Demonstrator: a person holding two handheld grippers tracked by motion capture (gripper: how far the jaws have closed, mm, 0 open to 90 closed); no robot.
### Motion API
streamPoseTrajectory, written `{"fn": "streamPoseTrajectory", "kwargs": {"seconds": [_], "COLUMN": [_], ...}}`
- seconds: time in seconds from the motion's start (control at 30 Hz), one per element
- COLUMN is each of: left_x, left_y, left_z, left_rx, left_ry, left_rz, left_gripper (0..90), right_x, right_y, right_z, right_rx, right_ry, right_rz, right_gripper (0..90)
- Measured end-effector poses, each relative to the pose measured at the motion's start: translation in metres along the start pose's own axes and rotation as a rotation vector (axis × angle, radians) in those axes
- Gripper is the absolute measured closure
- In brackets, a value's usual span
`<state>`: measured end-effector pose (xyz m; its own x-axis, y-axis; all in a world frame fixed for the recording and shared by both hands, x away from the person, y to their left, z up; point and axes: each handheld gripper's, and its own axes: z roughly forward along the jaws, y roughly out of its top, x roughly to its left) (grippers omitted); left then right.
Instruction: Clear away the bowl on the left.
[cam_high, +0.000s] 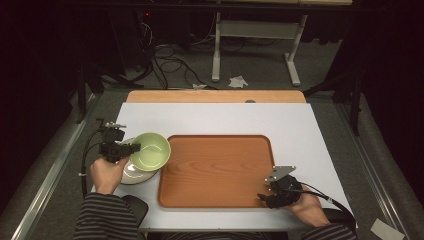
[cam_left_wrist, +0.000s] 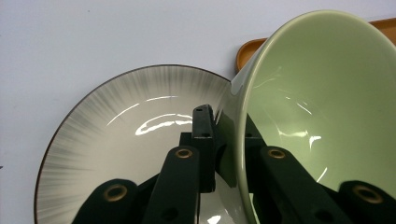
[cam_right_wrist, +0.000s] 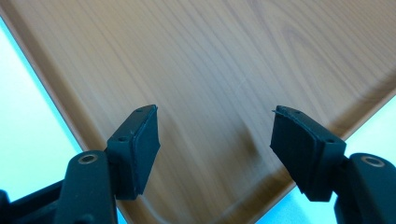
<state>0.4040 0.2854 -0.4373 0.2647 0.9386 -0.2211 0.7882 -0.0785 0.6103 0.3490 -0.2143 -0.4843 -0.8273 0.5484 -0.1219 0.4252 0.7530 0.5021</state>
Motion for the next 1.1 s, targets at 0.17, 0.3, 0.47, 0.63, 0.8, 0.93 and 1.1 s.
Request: {"fn": "streamPoseTrajectory", "kwargs": {"seconds": [0.17,0.3,0.47,0.63,0.8,0.93,1.1], "left_x": [-0.005,-0.013,-0.022,-0.033,-0.042,-0.047,-0.056], "left_y": [0.002,0.004,0.007,0.010,0.013,0.014,0.018], "left_z": [0.000,0.001,0.004,0.006,0.008,0.009,0.013], "left_rx": [-0.003,-0.003,0.003,0.008,0.014,0.013,0.017], "left_ry": [-0.033,-0.056,-0.077,-0.098,-0.115,-0.126,-0.143], "left_rz": [0.004,0.017,0.039,0.065,0.088,0.102,0.122], "left_gripper": [83.3,83.3,83.3,83.2,83.2,83.2,83.3], "right_x": [0.000,0.000,0.000,0.000,0.000,0.000,0.000], "right_y": [0.000,0.000,0.000,0.000,0.000,0.000,0.000], "right_z": [0.000,0.000,0.000,0.000,0.000,-0.001,-0.001], "right_rx": [0.001,0.000,0.000,-0.003,-0.004,-0.003,-0.004], "right_ry": [-0.001,-0.001,-0.002,-0.004,-0.006,-0.008,-0.006], "right_rz": [0.000,0.001,0.001,0.000,0.000,0.002,0.002], "right_gripper": [34.1,34.0,34.1,34.1,34.1,34.1,34.1]}}
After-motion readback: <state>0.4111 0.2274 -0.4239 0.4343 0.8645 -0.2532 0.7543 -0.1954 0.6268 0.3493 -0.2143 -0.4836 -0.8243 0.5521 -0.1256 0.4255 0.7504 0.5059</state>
